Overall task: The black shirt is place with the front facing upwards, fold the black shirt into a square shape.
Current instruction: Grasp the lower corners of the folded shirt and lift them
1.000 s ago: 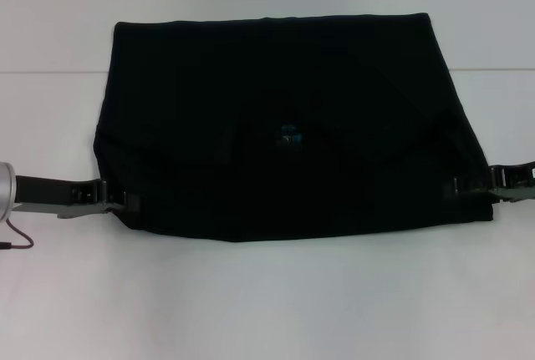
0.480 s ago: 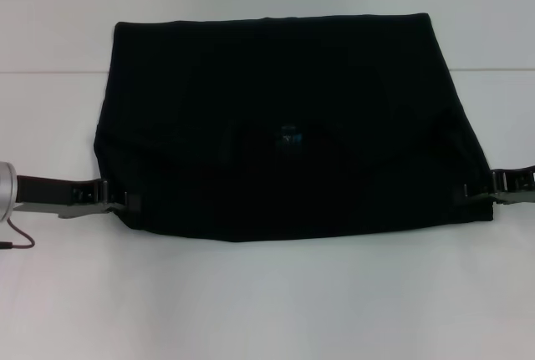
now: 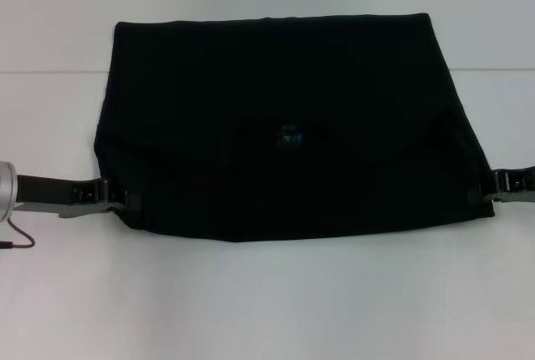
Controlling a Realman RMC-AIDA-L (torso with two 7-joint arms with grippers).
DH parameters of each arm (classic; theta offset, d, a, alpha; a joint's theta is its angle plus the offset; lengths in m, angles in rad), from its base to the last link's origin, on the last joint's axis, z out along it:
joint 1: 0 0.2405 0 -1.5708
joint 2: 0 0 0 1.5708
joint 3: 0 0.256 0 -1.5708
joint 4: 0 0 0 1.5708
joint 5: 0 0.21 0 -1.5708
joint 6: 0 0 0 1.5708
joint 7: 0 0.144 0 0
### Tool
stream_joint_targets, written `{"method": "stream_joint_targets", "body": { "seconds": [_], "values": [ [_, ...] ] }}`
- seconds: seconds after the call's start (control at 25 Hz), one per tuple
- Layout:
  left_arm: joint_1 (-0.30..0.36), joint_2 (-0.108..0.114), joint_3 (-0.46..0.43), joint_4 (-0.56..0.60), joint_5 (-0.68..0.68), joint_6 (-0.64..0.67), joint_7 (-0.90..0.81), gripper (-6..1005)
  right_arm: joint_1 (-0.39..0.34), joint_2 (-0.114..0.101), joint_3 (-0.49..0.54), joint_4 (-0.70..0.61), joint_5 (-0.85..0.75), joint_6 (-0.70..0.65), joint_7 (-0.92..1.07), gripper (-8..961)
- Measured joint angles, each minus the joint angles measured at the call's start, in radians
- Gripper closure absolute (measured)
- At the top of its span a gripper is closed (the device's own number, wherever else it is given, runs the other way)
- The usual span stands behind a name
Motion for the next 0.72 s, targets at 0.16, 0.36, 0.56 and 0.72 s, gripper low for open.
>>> {"method": "stream_joint_targets", "body": {
  "seconds": [0.16, 0.36, 0.56, 0.72],
  "values": [
    [0.0, 0.001, 0.0, 0.0, 0.0, 0.004, 0.0, 971, 0.0, -0.001, 0.0, -0.001, 0.0, -0.008, -0.003, 858],
    [-0.001, 0.015, 0.0, -0.001, 0.0, 0.077, 0.0, 971, -0.001, -0.022, 0.0, -0.004, 0.0, -0.093, -0.018, 917],
    [0.006, 0.058, 0.009, -0.003, 0.008, 0.313, 0.01, 971, -0.031, -0.055, -0.025, -0.022, -0.037, -0.32, -0.081, 917],
    [0.014, 0.075, 0.023, 0.002, 0.035, 0.534, 0.029, 972, -0.068, -0.044, -0.069, -0.056, -0.099, -0.515, -0.167, 916]
  ]
}}
